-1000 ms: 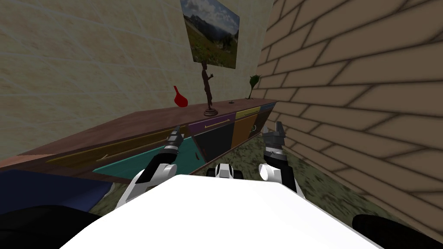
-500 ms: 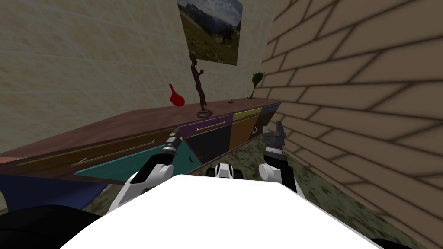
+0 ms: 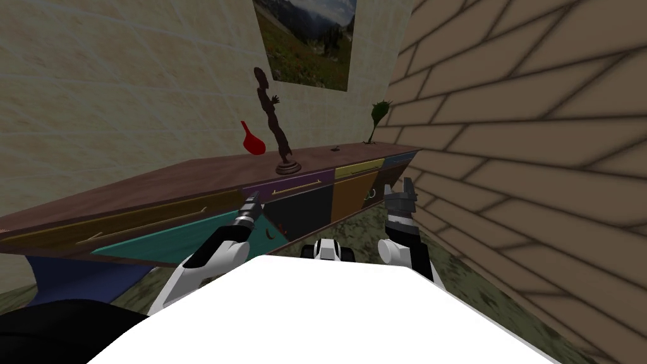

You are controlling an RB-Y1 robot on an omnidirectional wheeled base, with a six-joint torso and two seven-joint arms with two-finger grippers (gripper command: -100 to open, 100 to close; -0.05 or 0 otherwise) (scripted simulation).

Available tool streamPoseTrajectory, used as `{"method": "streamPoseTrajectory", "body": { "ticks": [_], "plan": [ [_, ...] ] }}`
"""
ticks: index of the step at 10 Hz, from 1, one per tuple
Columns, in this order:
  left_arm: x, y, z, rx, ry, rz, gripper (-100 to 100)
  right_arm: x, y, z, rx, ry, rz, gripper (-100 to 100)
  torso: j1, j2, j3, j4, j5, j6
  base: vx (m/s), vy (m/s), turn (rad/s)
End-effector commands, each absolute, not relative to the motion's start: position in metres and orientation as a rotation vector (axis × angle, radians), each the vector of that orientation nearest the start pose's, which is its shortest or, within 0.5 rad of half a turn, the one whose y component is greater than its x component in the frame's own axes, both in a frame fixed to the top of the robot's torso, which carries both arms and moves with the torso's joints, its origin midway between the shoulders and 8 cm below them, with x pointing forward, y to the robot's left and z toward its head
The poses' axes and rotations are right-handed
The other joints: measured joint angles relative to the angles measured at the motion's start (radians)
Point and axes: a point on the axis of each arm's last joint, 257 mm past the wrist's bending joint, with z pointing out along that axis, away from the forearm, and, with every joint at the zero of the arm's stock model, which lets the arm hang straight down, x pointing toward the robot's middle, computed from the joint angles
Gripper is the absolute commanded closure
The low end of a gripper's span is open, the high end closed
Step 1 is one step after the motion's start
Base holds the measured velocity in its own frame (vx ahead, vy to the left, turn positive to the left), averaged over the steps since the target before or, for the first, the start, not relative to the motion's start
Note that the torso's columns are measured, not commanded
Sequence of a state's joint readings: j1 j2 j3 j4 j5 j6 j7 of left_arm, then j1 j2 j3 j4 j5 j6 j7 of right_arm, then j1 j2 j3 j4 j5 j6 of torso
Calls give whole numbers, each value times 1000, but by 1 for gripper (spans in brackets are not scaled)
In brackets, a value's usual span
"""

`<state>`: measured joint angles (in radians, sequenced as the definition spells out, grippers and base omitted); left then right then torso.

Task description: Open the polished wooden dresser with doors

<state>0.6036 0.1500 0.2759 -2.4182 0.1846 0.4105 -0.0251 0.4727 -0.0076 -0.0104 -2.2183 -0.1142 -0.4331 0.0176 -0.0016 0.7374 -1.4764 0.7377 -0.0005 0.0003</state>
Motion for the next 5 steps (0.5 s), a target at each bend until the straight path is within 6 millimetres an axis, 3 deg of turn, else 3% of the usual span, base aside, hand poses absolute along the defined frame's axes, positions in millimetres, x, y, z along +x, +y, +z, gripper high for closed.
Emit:
{"method": "streamPoseTrajectory", "body": {
  "ticks": [1,5],
  "plan": [
    [349,417,-143,-1362,1156,-784,-100,366,-297,-7,802,622,1333,0,-1,1,1,0,0,0,77,-216,128],
    [341,422,-142,-1402,1179,-759,-100,366,-297,-7,802,622,1333,0,3,1,1,0,1,0,59,-170,119]
  ]
}}
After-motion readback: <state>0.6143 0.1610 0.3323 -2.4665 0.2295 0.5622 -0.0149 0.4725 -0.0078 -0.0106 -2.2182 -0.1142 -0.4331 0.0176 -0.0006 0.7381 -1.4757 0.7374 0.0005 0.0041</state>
